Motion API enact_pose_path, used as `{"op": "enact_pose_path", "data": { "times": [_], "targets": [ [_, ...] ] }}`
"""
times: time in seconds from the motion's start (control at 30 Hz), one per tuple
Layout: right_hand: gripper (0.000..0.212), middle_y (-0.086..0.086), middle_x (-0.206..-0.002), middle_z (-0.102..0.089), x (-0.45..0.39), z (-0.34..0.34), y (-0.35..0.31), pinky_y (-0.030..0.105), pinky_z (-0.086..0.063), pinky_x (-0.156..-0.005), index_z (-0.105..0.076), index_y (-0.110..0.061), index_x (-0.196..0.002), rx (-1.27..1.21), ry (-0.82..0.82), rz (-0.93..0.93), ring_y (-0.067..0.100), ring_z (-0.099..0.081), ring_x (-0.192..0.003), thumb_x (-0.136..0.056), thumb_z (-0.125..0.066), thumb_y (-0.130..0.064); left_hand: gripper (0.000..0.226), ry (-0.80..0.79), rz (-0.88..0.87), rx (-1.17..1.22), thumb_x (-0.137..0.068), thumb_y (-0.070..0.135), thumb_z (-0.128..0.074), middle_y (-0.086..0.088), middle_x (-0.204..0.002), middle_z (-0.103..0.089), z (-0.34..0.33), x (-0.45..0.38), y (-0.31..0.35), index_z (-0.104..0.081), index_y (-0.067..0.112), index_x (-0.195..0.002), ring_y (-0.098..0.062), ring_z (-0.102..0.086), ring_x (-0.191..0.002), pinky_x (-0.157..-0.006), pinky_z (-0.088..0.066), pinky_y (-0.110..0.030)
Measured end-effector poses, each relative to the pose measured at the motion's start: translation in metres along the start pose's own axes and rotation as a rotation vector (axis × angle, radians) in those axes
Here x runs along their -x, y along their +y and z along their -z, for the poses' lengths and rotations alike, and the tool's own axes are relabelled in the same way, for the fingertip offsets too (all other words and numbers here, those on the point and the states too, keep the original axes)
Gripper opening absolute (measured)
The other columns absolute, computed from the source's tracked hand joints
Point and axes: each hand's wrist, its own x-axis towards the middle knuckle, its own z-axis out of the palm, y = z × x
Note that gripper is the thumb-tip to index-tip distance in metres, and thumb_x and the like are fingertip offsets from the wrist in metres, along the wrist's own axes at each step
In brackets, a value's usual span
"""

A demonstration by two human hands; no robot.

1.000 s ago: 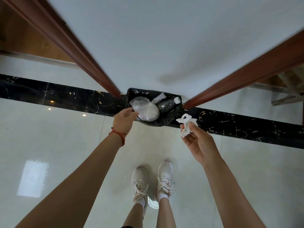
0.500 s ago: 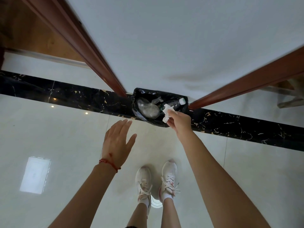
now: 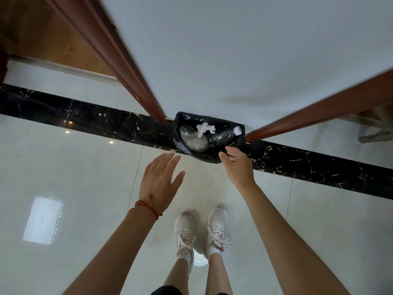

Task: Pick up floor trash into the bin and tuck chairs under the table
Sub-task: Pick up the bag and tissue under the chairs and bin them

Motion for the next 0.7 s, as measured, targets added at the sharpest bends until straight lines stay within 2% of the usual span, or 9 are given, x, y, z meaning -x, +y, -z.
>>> {"op": "enact_pose_path", "data": {
  "times": [0.1, 0.17, 0.3, 0.43, 0.7],
  "targets": [
    [0.042, 0.010, -0.133, -0.052, 0.026, 0.003, 0.000, 0.037, -0.040, -0.101, -0.050, -0.008, -0.128, 0.186, 0.007, 0.201, 0.022, -0.045, -0.125, -0.091, -0.053, -0.027, 0.037, 0.000, -0.002, 0.002, -0.082, 0.015, -0.064, -0.021, -0.119, -0.061, 0.002, 0.001, 0.006, -0.058, 0.000, -0.114, -0.039, -0.055, -0.113, -0.093, -0.043, -0.052],
    [0.042, 0.011, -0.137, -0.048, 0.039, 0.009, 0.000, 0.038, -0.039, -0.101, -0.048, -0.009, -0.129, 0.312, 0.037, 0.309, 0.023, -0.039, -0.130, -0.092, -0.052, -0.027, 0.037, 0.002, -0.007, 0.001, -0.081, 0.014, -0.065, -0.021, -0.119, -0.061, 0.006, 0.002, 0.010, -0.058, 0.000, -0.114, -0.039, -0.054, -0.113, -0.093, -0.043, -0.051],
    [0.038, 0.020, -0.129, -0.054, 0.064, 0.023, -0.005, 0.043, -0.047, -0.093, -0.055, -0.002, -0.121, 0.476, 0.157, 0.467, 0.033, -0.050, -0.121, -0.089, -0.058, -0.022, 0.037, 0.002, -0.025, -0.011, -0.082, 0.015, -0.064, -0.021, -0.121, -0.060, 0.014, 0.005, 0.019, -0.058, 0.000, -0.115, -0.038, -0.053, -0.115, -0.095, -0.042, -0.051],
    [0.036, 0.022, -0.122, -0.059, 0.083, 0.036, -0.004, 0.045, -0.051, -0.087, -0.060, 0.000, -0.114, 0.527, 0.245, 0.511, 0.036, -0.057, -0.112, -0.083, -0.066, -0.018, 0.038, -0.007, -0.040, -0.042, -0.083, 0.016, -0.063, -0.021, -0.122, -0.058, 0.023, 0.009, 0.024, -0.056, 0.000, -0.117, -0.038, -0.051, -0.117, -0.098, -0.040, -0.050],
    [0.038, 0.021, -0.127, -0.056, 0.126, 0.060, 0.002, 0.046, -0.048, -0.090, -0.058, -0.001, -0.117, 0.536, 0.247, 0.455, 0.036, -0.054, -0.116, -0.085, -0.063, -0.022, 0.044, -0.084, -0.082, -0.116, -0.089, 0.025, -0.054, -0.017, -0.137, -0.047, 0.050, 0.031, 0.043, -0.048, 0.005, -0.128, -0.033, -0.039, -0.130, -0.107, -0.029, -0.044]
  ]
}}
